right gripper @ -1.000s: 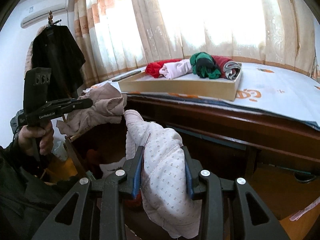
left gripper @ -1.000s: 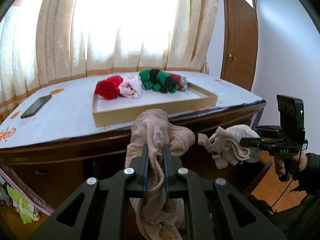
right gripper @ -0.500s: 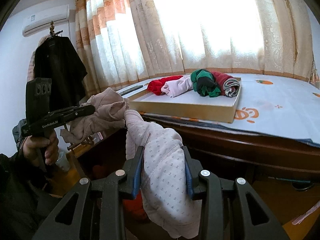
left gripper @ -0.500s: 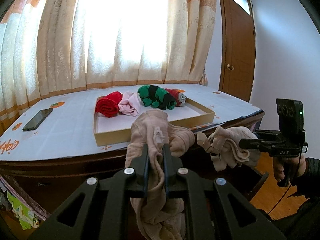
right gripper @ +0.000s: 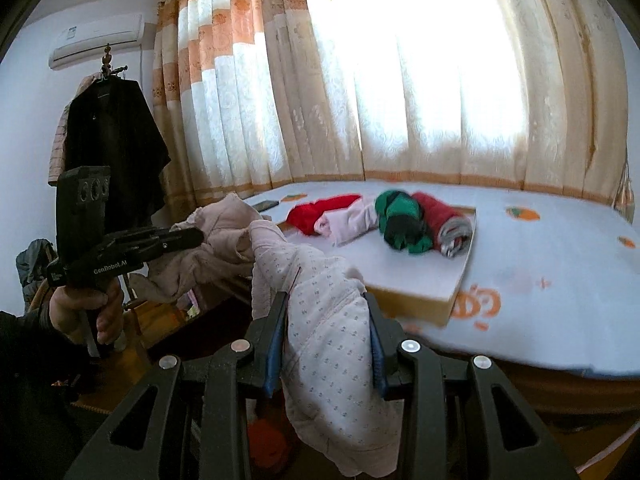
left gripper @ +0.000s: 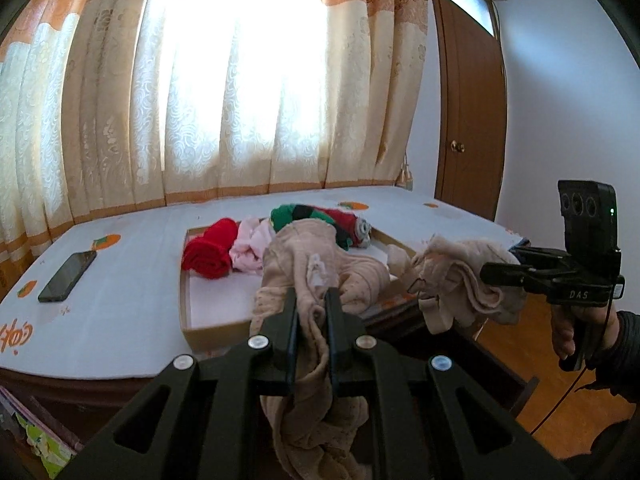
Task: Take underwear out of drawer
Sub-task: 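Carry the beige underwear with the left tool over the tray while the right tool carries the dotted garment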
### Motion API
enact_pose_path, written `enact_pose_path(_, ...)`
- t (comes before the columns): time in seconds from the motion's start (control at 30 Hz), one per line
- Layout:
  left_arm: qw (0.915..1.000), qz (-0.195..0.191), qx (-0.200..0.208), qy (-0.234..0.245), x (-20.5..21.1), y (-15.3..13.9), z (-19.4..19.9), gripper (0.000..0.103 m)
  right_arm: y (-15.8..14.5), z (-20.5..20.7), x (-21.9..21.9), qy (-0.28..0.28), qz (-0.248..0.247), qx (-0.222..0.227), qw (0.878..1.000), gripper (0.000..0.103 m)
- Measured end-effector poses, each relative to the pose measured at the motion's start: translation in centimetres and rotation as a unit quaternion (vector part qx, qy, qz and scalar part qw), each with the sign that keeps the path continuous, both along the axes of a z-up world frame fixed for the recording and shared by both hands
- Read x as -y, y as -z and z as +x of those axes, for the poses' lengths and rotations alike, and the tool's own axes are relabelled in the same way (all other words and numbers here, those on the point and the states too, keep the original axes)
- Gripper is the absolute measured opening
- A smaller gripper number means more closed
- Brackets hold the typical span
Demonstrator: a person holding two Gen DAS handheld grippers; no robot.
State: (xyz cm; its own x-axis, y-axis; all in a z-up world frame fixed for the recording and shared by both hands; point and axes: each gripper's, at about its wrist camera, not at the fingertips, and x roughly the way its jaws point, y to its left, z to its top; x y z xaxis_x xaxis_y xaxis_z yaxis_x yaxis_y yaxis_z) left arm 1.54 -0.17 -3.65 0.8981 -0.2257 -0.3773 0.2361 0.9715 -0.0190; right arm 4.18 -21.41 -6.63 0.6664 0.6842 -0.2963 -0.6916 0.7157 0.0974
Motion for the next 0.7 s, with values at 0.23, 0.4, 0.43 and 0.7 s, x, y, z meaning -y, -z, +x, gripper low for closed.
enact_pose_path(0.23,0.9999,0.005,0.010,-0.001,-0.2,-2.0,2.5,0.009,-2.7,1.8,-0.3,0.010,-0.001,0.013,1.000,0.037)
enact_pose_path(0.4,0.9998,0.015,0.013,-0.001,0.0,-2.9,4.1,0.009,-3.9,3.3,-0.3,0.019,0.001,0.013,1.000,0.037)
enact_pose_path(0.43,0.9998,0.017,0.013,-0.001,0.1,-3.1,4.5,0.009,-4.1,3.7,-0.3,0.021,-0.001,0.012,1.000,0.037)
enact_pose_path(0.7,0.9999,0.016,0.005,0.002,0.8,-4.1,7.8,0.009,-4.9,6.9,-0.5,0.041,0.008,-0.004,0.999,0.037)
